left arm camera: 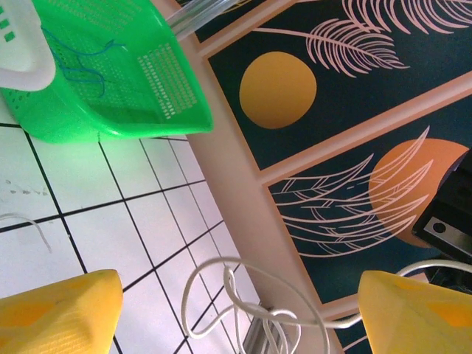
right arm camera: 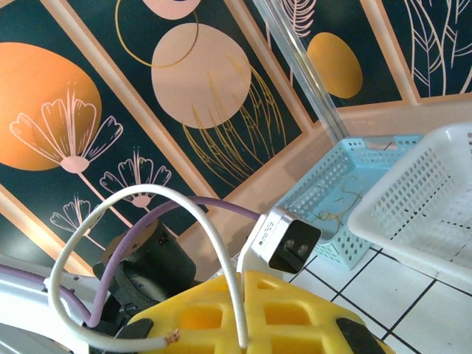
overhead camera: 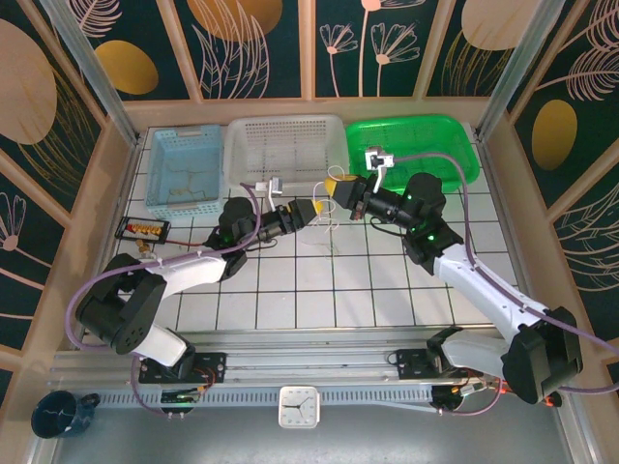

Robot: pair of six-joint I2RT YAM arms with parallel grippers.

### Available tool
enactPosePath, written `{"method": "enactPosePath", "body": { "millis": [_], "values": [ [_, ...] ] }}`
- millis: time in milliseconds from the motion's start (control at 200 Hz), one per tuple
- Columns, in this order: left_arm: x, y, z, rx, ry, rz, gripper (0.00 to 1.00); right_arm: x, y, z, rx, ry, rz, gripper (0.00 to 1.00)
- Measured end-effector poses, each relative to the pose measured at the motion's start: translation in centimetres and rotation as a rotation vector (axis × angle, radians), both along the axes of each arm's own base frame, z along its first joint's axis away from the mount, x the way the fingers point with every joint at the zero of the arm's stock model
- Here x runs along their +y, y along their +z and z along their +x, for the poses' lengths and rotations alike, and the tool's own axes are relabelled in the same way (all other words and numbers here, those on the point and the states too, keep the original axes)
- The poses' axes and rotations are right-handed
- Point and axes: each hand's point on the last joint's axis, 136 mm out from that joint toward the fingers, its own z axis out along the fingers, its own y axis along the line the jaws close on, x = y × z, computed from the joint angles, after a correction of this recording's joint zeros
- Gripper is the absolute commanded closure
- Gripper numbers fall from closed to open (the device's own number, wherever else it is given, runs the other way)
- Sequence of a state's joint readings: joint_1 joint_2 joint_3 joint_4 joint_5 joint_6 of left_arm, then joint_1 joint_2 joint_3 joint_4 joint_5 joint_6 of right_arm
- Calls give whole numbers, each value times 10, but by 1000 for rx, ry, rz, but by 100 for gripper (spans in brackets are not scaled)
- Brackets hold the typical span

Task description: Untangle the cables

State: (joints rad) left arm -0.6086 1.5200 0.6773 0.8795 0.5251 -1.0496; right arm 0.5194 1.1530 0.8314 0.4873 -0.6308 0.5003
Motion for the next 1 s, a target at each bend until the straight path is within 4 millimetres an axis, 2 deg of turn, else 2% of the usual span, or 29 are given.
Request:
{"method": "enactPosePath", "body": {
  "millis": [165, 285, 485, 651, 786, 1001],
  "values": [
    [-6, -6, -1, 13, -15, 6, 19, 0, 0, 1, 3, 1, 2, 100],
    [-9, -10, -2, 28, -23, 6, 35, 1, -1, 1, 3, 1, 3, 100],
    [-13, -11, -3, 36, -37, -4, 72, 1, 0, 1, 0, 1, 4, 100],
    [-13, -12, -2, 41, -36, -11, 89, 0, 1, 1, -1, -2, 5, 100],
    [-13, -11, -1, 34, -33, -13, 100, -7, 8, 3, -16, -34, 16, 100],
    [-13, -17, 0, 41, -29, -6, 100, -43, 34, 15, -57, -167, 68, 100]
  ]
}}
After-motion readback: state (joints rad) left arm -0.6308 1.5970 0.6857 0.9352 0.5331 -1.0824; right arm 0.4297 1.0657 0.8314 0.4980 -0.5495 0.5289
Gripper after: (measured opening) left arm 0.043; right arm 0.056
